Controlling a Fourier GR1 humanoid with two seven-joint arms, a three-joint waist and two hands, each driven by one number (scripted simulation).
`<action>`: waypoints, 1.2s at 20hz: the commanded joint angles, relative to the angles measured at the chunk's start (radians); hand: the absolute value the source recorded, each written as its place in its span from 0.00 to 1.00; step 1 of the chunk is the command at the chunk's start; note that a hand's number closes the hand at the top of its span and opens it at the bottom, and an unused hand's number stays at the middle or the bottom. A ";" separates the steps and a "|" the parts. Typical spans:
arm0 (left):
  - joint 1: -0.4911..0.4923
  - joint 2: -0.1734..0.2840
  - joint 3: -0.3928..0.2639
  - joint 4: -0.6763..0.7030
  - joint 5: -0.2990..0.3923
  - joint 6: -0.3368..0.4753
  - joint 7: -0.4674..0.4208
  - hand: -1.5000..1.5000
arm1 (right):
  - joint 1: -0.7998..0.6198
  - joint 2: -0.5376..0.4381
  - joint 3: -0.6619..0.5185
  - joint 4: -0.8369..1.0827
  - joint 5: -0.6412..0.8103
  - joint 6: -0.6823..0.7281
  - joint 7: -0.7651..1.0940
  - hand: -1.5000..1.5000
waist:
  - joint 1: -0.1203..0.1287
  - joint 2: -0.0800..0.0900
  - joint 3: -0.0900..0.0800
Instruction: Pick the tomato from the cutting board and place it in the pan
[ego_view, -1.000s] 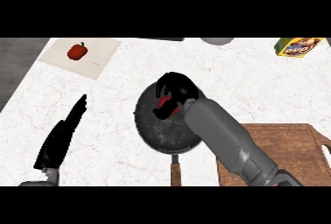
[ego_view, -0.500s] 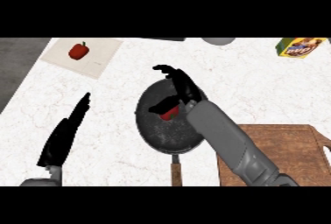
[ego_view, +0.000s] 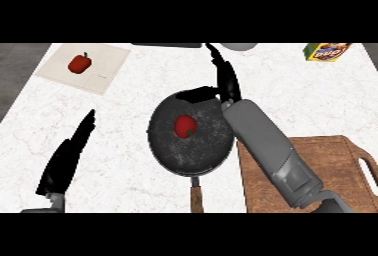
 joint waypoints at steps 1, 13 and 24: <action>0.064 -0.011 -0.004 -0.062 -0.001 0.012 0.017 0.50 | -0.008 -0.074 -0.118 0.044 -0.060 0.030 -0.088 0.00 | -0.025 -0.008 0.000; 0.009 -0.010 0.047 0.022 -0.009 0.010 -0.028 0.50 | 0.057 -0.370 -0.214 0.176 -0.040 0.347 -0.334 0.00 | -0.043 -0.009 0.000; 0.078 -0.045 0.018 -0.051 -0.033 0.009 -0.014 0.50 | 0.124 -0.586 -0.291 0.277 -0.037 0.649 -0.448 0.00 | -0.039 -0.009 0.000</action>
